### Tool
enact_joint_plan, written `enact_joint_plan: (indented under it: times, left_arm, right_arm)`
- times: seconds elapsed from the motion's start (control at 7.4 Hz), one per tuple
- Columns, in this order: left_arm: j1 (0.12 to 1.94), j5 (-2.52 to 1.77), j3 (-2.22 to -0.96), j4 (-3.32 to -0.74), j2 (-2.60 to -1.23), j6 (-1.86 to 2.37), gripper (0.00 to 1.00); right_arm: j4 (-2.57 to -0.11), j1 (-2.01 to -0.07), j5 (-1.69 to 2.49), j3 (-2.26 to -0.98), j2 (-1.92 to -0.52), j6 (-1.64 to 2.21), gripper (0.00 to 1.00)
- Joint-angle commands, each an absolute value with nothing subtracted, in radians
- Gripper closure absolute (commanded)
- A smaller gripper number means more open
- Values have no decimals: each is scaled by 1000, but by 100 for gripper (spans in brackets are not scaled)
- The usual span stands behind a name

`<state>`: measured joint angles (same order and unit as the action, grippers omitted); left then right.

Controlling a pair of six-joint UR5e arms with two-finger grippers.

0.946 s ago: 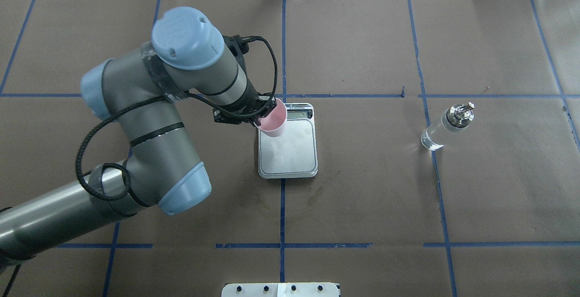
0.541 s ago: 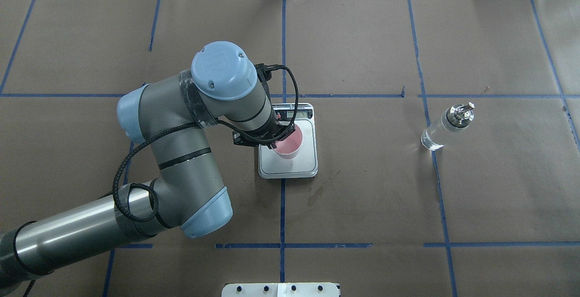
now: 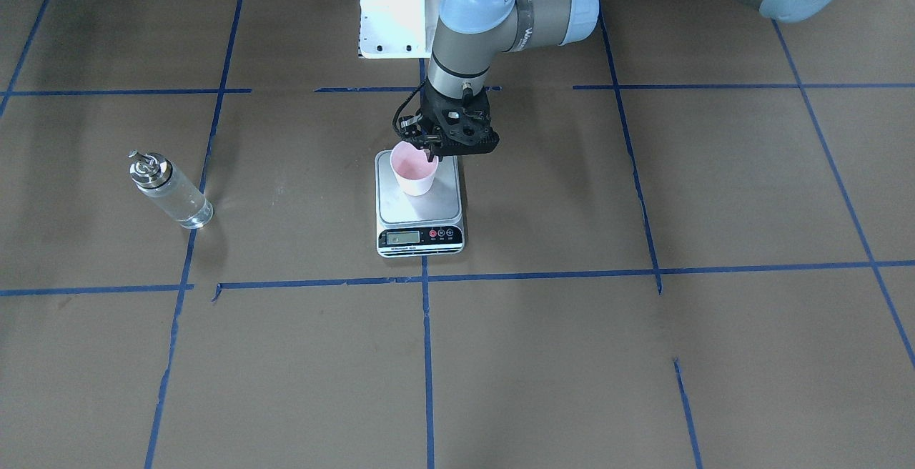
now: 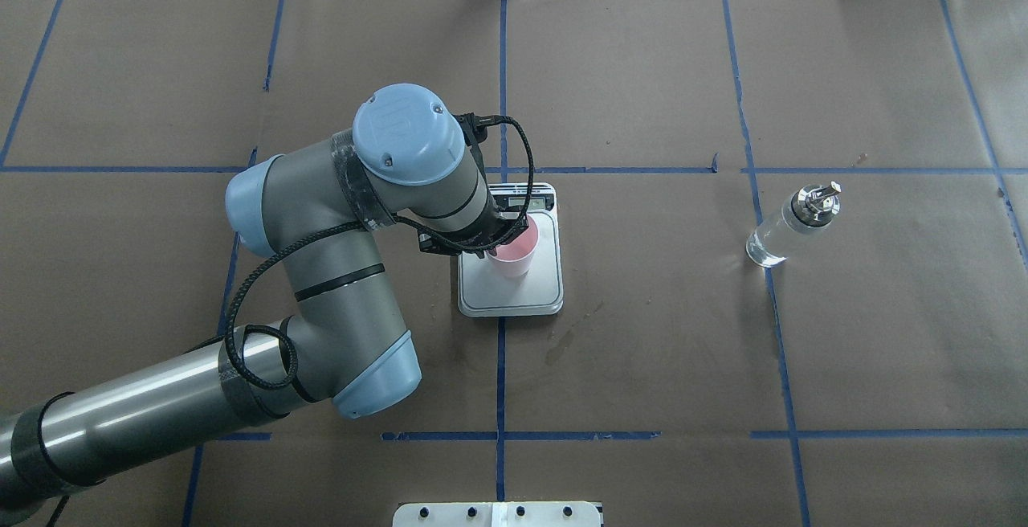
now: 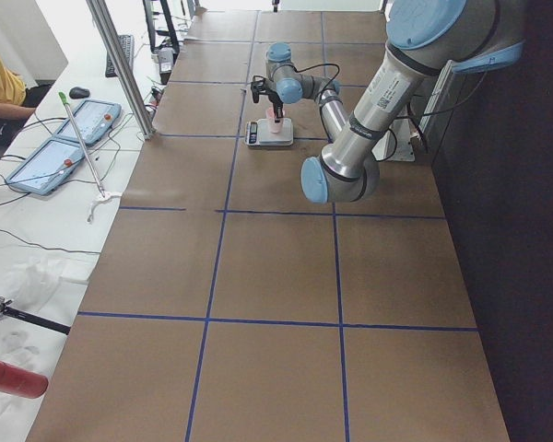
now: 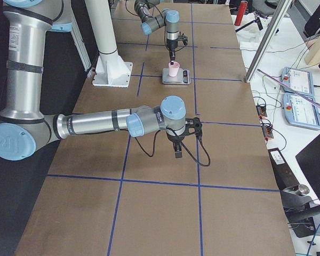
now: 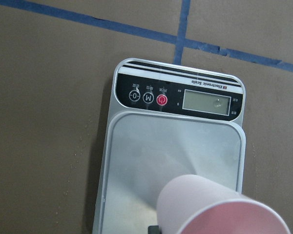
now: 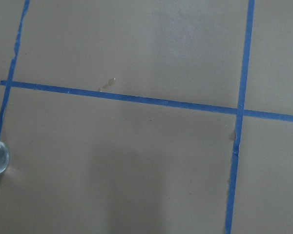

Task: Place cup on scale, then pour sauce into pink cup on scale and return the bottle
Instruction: 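Carry the pink cup with the left gripper onto the scale and release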

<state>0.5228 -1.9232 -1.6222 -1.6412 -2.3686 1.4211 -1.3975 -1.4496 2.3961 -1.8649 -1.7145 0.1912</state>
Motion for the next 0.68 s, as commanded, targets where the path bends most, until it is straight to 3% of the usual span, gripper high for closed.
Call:
enact_joint_plan:
  times: [0.0, 0.14, 0.41, 0.54]
  left_arm:
    - [522, -1898, -1618, -1644, -2370, 1420, 70]
    - [523, -1899, -1621, -1644, -2372, 1419, 64]
    - [531, -1895, -1692, -1632, -2362, 1416, 37]
    - [567, -1896, -1777, -1614, -2337, 1413, 35]
  right_arm:
    - [-1397, -1450, 2396, -1865, -1717, 192, 0]
    - [-1397, -1450, 2396, -1865, -1717, 192, 0]
    - [-1397, -1450, 2399, -1868, -1717, 193, 0]
    - [-1396, -1436, 2405, -1874, -1715, 199, 0]
